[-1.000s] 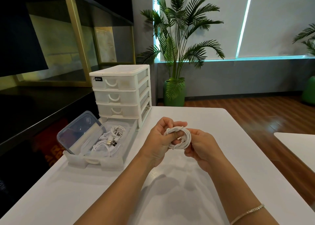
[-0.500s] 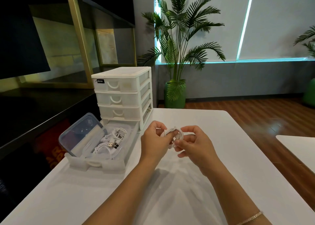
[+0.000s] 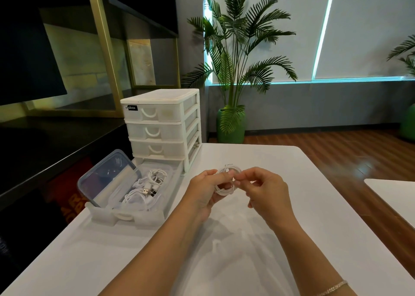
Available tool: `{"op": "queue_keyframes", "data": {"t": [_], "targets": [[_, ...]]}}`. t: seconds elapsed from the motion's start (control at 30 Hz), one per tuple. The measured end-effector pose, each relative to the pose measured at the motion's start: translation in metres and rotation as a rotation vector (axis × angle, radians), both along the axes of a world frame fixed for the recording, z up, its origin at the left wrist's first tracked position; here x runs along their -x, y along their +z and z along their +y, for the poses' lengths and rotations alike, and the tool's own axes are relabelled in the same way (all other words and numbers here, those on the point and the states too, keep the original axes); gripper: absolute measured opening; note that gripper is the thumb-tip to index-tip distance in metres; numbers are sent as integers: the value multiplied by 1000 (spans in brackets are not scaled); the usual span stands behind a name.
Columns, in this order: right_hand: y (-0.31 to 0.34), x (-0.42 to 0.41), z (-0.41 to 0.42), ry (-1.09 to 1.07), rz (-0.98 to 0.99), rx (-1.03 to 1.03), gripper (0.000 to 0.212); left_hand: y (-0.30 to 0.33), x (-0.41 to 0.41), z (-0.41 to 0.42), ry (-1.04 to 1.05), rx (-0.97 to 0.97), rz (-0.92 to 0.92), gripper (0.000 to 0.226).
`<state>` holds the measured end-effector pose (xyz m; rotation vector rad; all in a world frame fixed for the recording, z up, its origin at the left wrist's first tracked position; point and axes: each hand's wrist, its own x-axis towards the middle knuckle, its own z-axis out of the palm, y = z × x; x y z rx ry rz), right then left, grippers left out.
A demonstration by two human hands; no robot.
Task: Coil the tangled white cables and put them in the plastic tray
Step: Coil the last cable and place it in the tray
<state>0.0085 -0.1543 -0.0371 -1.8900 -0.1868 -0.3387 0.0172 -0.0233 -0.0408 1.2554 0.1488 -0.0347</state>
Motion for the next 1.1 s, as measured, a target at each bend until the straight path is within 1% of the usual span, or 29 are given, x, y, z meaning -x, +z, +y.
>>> {"op": "queue_keyframes", "data": {"t": [0.13, 0.2, 0.23, 0.27, 0.37, 0.43, 0.5, 0.6, 0.67, 0.73, 0.8, 0.87, 1.0, 1.1], "targets": [[2, -1, -2, -23, -44, 40, 24, 1, 2, -1, -40, 122, 31, 17], [2, -1, -3, -28, -36, 93, 14, 0, 2, -2, -45, 143, 51, 11], [2, -2, -2, -33, -34, 132, 8, 0, 2, -2, -49, 149, 59, 10], [2, -1, -2, -41, -38, 179, 8, -1, 1, -1, -51, 144, 60, 11], [0, 0, 1, -41, -64, 294, 17, -2, 0, -1, -53, 117, 30, 14], [1, 1, 1, -30, -84, 331, 17, -2, -1, -1, -67, 95, 6, 19], [2, 0, 0, -32, -86, 336, 16, -2, -1, -2, -98, 83, -2, 20], [0, -1, -1, -50, -70, 265, 17, -2, 1, -4, -113, 54, -19, 16], [-1, -1, -1, -35, -11, 181, 14, -1, 1, -5, -83, -12, -33, 17], [-1, -1, -2, -5, 68, 88, 11, 0, 1, -7, -44, -94, -44, 12], [-1, -1, -3, 6, 127, 2, 18, 2, 1, -10, 5, -195, -53, 10], [-1, -2, -4, 13, 157, -58, 21, 3, 1, -10, 20, -258, -65, 13], [3, 0, -3, 64, 174, -96, 17, 4, 2, -2, -18, -261, -46, 12], [5, 0, -6, 96, 197, -116, 14, 3, 4, 2, -115, -246, -47, 12]]}}
